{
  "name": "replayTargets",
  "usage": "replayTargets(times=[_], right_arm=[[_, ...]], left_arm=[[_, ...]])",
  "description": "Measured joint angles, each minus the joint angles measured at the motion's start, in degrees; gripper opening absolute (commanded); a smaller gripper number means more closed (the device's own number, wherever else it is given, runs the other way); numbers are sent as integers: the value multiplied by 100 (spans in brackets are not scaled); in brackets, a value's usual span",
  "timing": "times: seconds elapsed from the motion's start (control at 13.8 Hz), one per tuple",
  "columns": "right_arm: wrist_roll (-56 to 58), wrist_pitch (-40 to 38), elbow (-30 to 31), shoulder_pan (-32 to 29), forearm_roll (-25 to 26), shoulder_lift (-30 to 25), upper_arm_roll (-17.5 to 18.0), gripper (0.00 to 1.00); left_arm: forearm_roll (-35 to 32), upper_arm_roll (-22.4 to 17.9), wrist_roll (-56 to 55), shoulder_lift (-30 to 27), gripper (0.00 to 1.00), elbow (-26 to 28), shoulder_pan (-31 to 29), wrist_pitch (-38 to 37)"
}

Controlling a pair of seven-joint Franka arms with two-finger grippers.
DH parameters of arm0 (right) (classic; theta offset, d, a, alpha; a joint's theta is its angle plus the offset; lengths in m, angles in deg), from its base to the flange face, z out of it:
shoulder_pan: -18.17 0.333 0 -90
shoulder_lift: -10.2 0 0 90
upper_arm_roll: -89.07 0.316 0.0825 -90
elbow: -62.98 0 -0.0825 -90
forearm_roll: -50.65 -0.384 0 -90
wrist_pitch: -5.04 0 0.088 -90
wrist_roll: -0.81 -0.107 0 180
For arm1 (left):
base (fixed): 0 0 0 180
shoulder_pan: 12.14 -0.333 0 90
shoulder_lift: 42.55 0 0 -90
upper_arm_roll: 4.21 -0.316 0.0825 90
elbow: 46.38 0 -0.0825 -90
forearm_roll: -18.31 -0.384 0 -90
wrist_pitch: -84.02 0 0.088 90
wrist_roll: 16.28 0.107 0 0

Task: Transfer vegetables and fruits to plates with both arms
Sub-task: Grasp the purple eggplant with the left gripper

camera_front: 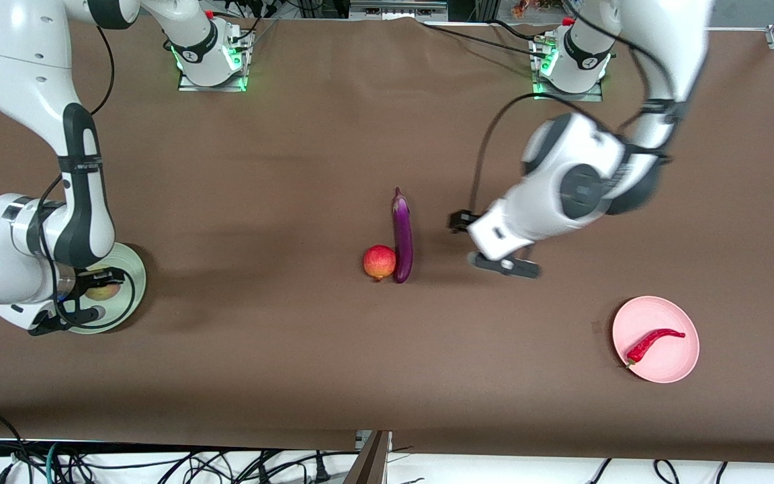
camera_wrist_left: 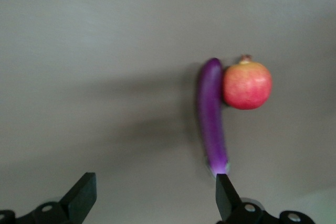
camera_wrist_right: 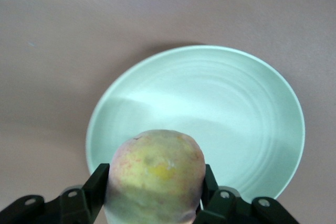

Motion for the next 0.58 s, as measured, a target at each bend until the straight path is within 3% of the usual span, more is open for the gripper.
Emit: replayTargets(times=[0.22, 0.29, 0.36, 0.51, 0.58], right_arm=[[274, 319, 9, -131, -8, 151, 3, 7], [353, 414, 13, -192, -13, 212, 5, 15], [401, 482, 14, -247, -15, 265, 9, 32], [459, 535, 14, -312, -25, 334, 16, 96], [465, 560, 13, -322, -77, 348, 20, 100]], left_arm=[[0, -11, -450, 311, 100, 786, 536, 1700], [0, -21, -470, 444, 100, 900, 605, 2079], [-1, -31, -470, 578, 100, 947, 659, 2393], [-9, -72, -471, 847, 100, 981, 787, 2963], [-40, -98, -473, 980, 100, 984, 860, 3180]])
